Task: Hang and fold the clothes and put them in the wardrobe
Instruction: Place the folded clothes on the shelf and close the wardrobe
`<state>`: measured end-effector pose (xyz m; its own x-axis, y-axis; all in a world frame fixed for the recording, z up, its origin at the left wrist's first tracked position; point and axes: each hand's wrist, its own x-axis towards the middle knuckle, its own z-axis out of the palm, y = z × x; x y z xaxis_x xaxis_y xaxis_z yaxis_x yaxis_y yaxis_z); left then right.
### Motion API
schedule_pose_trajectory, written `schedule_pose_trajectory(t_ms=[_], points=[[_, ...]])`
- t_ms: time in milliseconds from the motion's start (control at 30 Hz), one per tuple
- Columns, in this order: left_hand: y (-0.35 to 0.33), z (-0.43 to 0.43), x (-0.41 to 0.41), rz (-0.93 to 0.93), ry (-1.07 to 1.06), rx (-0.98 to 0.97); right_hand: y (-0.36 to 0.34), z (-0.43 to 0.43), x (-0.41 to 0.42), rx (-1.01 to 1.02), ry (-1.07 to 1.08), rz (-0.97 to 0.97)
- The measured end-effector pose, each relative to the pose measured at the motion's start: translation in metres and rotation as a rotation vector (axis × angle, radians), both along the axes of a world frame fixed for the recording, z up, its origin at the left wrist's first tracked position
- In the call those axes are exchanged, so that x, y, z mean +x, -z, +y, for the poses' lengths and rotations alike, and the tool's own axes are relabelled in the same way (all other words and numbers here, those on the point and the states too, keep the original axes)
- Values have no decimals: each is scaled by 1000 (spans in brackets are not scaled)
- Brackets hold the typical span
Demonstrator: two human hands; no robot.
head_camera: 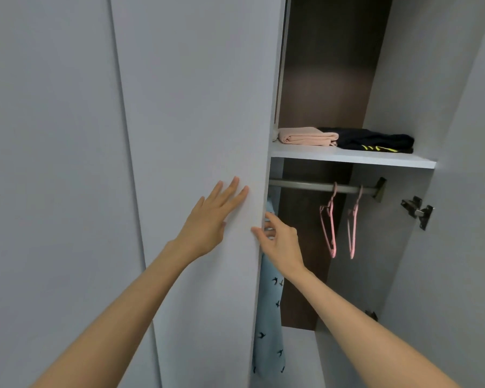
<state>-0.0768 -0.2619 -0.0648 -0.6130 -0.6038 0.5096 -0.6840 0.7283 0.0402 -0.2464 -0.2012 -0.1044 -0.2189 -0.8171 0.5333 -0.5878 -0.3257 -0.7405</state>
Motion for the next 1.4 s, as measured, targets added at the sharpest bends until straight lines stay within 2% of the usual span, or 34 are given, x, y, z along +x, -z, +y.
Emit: schedule_pose_trajectory(t_ms=[367,933,1167,1400], points=[[15,-60,-50,-28,-45,-184,0,-65,-55,0,46,-92],[28,-123,-78,-70,-87,-251,7,-120,-73,33,171,-83],[25,-114,-73,-55,-76,-243,4,-118,-62,26,256,-29],[32,-85,-57,-45,-122,-66,1,-89,-56,122,326,-34]])
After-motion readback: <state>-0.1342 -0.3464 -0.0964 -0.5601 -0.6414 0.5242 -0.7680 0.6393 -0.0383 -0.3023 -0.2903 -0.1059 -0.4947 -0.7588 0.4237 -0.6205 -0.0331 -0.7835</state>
